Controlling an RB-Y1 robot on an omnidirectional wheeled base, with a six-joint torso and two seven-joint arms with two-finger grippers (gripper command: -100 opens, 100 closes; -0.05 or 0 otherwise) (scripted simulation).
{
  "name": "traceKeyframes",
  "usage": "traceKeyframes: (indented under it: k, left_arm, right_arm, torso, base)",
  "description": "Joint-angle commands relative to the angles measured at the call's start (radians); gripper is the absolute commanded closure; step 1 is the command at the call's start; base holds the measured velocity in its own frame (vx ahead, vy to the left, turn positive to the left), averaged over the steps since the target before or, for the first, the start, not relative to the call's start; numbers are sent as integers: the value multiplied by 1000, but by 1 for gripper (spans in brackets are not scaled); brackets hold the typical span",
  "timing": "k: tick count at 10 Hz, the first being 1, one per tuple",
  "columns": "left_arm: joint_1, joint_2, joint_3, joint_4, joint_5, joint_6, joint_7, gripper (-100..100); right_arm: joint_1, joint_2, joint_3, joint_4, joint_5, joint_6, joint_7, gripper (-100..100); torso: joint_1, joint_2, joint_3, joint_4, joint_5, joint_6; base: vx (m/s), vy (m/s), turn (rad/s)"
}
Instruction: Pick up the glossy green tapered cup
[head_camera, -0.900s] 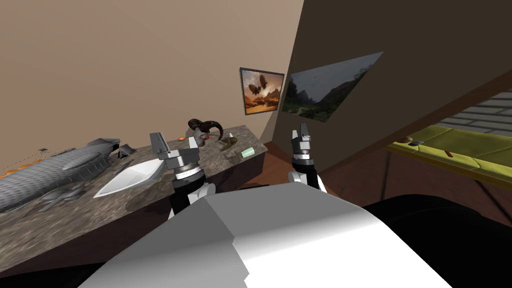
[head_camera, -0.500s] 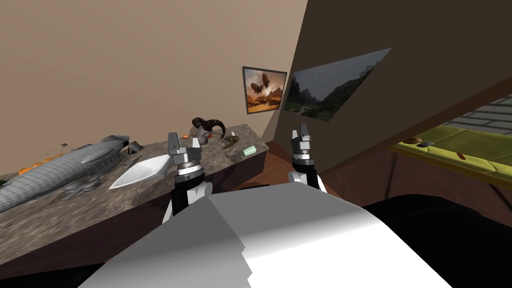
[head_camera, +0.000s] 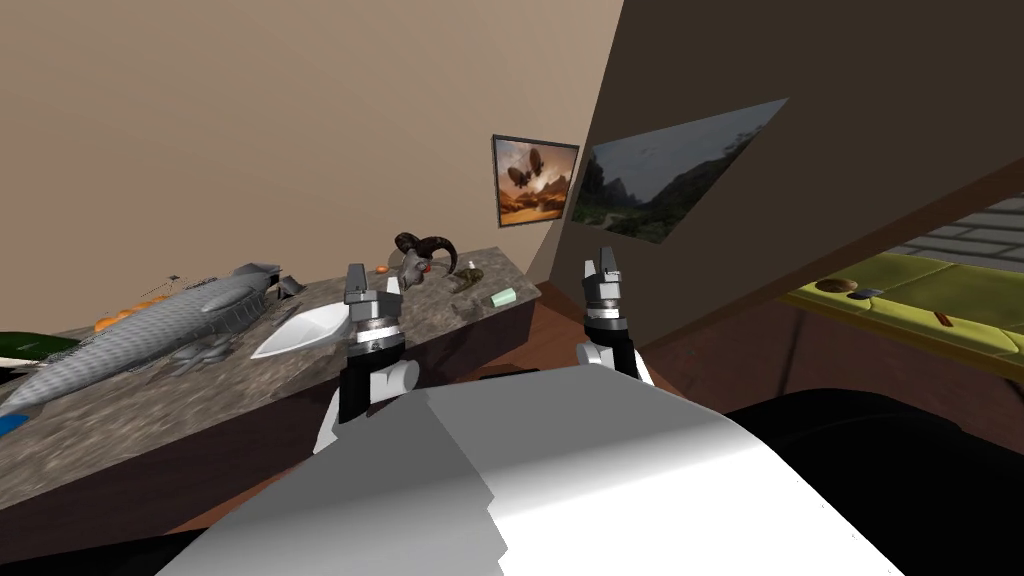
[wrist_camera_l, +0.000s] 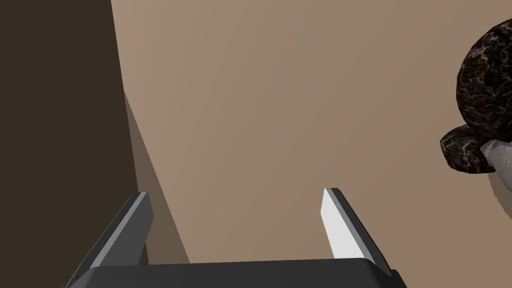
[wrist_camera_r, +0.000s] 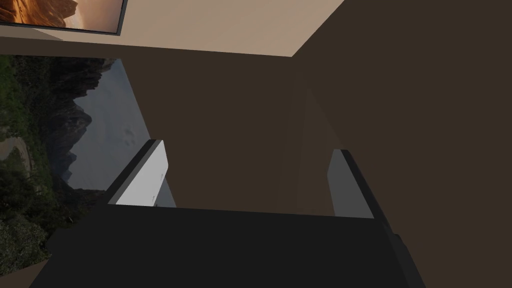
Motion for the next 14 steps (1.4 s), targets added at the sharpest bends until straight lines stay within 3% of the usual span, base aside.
traceKeyframes:
  k: [1,2,3,4,5,6,7,8,9,10,11,12,13,14]
  left_arm:
    - [-30,11,32,26,4,50,3,-100]
    - [-30,11,32,26,4,68,3,-100]
    - [-57,19,63,48,10,108,7,-100]
    - [-57,19,63,48,10,123,7,-100]
    - [-85,24,96,71,16,159,11,-100]
    - [-85,24,96,71,16,181,11,-100]
    - [-115,27,130,95,23,223,15,-100]
    - [-115,27,130,95,23,242,15,-100]
    - [-146,28,166,120,30,281,19,-100]
    - [-146,28,166,120,30,304,19,-100]
    - [-178,28,201,146,36,337,24,-100]
    - [-178,28,201,146,36,365,24,-100]
    - [-212,27,237,173,42,394,29,-100]
    - [-212,27,237,173,42,420,29,-100]
  right_arm:
    - [0,0,0,0,0,0,0,0]
    - [0,0,0,0,0,0,0,0]
    - [0,0,0,0,0,0,0,0]
    - [0,0,0,0,0,0,0,0]
    - [0,0,0,0,0,0,0,0]
    - [0,0,0,0,0,0,0,0]
    - [0,0,0,0,0,0,0,0]
    - [0,0,0,0,0,0,0,0]
    - [0,0,0,0,0,0,0,0]
    - [0,0,0,0,0,0,0,0]
    - [0,0,0,0,0,0,0,0]
    - [0,0,0,0,0,0,0,0]
    - [0,0,0,0,0,0,0,0]
    - [0,0,0,0,0,0,0,0]
  torso:
    - [0,0,0,0,0,0]
    - [0,1,0,0,0,0]
    - [0,0,0,0,0,0]
    - [0,1,0,0,0,0]
    - [0,0,0,0,0,0]
    - [0,1,1,0,0,0]
    - [-1,1,1,0,0,0]
    - [-1,2,1,0,0,0]
    - [0,2,1,0,0,0]
    - [-1,1,1,0,0,0]
    - [-1,1,1,0,0,0]
    - [0,2,1,0,0,0]
    - [-1,1,1,0,0,0]
    - [0,1,1,0,0,0]
  base:
    - [-78,28,76]
    - [-64,22,43]
    - [-78,22,79]
    - [-66,17,46]
    - [-80,18,102]
    - [-75,11,36]
    - [-106,19,75]
    - [-85,22,44]
    - [-83,10,113]
    - [-72,11,44]
    - [-93,33,87]
    - [-76,22,42]
    - [-74,28,94]
    - [-64,17,41]
